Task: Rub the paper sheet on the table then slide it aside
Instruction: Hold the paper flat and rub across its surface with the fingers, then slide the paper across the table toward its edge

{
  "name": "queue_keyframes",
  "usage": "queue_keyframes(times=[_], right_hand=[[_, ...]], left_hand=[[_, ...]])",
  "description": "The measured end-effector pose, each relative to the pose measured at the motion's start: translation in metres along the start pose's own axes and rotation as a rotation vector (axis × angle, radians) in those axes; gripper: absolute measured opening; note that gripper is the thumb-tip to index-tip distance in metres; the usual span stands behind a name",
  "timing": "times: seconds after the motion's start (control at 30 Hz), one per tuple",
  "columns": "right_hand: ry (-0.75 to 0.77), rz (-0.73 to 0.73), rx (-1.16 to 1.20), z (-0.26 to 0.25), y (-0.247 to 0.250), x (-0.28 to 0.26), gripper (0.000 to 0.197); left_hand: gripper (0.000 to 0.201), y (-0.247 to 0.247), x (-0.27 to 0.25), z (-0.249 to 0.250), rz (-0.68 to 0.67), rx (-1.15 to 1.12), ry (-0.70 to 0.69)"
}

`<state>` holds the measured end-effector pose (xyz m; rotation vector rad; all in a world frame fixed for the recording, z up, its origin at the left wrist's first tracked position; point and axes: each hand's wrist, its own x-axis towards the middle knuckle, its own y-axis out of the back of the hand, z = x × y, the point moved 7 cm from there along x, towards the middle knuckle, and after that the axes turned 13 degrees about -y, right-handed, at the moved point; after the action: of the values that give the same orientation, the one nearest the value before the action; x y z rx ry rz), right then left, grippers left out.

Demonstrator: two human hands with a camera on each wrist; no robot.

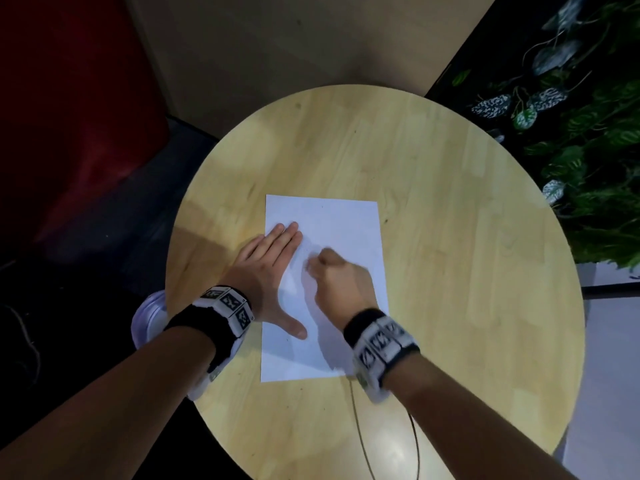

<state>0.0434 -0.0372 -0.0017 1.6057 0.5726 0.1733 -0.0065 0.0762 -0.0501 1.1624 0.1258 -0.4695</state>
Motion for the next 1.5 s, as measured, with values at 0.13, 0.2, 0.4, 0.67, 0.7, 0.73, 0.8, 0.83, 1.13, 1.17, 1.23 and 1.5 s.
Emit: queue_keyframes(times=[0.13,0.2,0.4,0.67,0.7,0.73,0.8,0.83,1.13,1.17,1.23,1.5], right_hand=[[0.152,-0.049,0.049,0.01,-0.003,-0.088,0.035],[0.175,-0.077,0.027,0.013,-0.004,-0.09,0.039],[-0.084,0.093,0.024,0.006,0.005,0.012,0.033],[0.1,-0.073,0.044,0.012,-0.005,-0.097,0.041],[0.088,-0.048,0.028,0.011,-0.003,-0.079,0.039],[0.049,-0.016,0.026,0.009,-0.003,-0.055,0.035],[-0.044,0.041,0.047,0.006,0.0,-0.006,0.03],[-0.07,0.061,0.056,0.004,0.001,0.011,0.03],[0.12,-0.059,0.11,0.015,-0.007,-0.087,0.036],[0.104,-0.042,0.116,0.022,-0.002,-0.08,0.032],[-0.019,0.048,0.212,0.045,0.012,-0.055,0.026],[-0.519,0.041,0.452,0.158,0.039,0.028,0.023]], left_hand=[[0.167,0.001,-0.001,0.0,0.021,-0.026,-0.025],[0.167,0.001,-0.001,0.0,0.031,-0.02,-0.027],[0.166,0.0,0.0,-0.001,0.033,-0.009,-0.019],[0.168,0.001,0.0,-0.001,0.064,-0.025,-0.039],[0.168,0.001,0.0,-0.001,0.061,-0.02,-0.037],[0.167,0.001,0.0,-0.001,0.057,-0.015,-0.036],[0.165,0.001,0.001,-0.001,0.047,-0.011,-0.034],[0.165,0.001,0.001,-0.001,0.04,-0.01,-0.034],[0.168,0.001,0.0,-0.002,0.075,-0.017,-0.038],[0.169,0.002,0.0,-0.002,0.072,-0.02,-0.038],[0.169,0.003,0.0,-0.001,0.067,-0.015,-0.04],[0.164,0.015,-0.004,-0.003,-0.075,0.088,-0.086]])
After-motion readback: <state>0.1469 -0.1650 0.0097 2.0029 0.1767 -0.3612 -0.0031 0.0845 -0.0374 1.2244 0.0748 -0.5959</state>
